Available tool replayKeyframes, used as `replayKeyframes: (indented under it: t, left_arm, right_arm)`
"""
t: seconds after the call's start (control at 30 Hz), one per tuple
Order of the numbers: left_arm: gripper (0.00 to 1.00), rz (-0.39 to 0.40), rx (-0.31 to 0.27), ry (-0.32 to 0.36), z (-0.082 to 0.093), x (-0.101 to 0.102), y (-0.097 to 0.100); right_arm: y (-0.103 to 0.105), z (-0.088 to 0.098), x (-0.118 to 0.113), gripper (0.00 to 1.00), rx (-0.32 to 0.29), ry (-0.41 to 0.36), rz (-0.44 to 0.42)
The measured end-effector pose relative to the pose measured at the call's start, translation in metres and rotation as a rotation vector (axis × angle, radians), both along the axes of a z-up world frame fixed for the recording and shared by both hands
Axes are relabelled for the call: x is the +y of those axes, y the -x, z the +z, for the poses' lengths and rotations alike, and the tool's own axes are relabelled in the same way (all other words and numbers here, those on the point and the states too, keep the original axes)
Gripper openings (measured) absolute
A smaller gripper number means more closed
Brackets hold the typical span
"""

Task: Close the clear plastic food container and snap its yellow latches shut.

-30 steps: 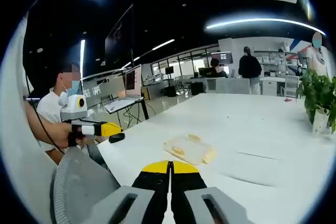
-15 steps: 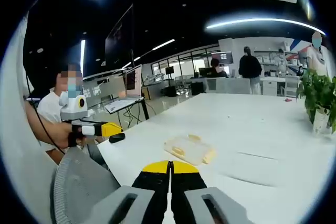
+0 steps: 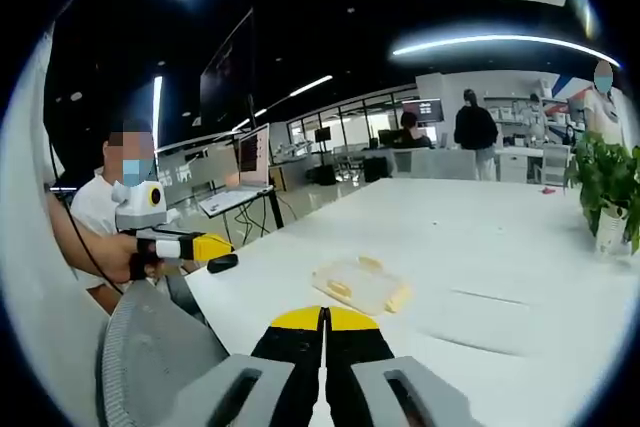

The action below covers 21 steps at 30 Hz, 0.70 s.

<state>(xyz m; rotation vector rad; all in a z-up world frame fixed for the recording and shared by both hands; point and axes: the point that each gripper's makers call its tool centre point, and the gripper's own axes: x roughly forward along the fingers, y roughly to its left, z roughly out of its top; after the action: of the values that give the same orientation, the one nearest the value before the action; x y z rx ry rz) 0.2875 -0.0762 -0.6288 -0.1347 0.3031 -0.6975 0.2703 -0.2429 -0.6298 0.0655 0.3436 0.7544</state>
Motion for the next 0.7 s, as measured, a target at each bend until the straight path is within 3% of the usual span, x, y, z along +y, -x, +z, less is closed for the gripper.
replayKeyframes:
  t: [0.7]
  left_arm:
    - [0.0, 0.001, -0.001, 0.002, 0.0011, -0.0001, -0.0003]
  right_arm:
    - [0.0005, 0.001, 0.0011, 0.0, -0.003, -0.003, 0.003]
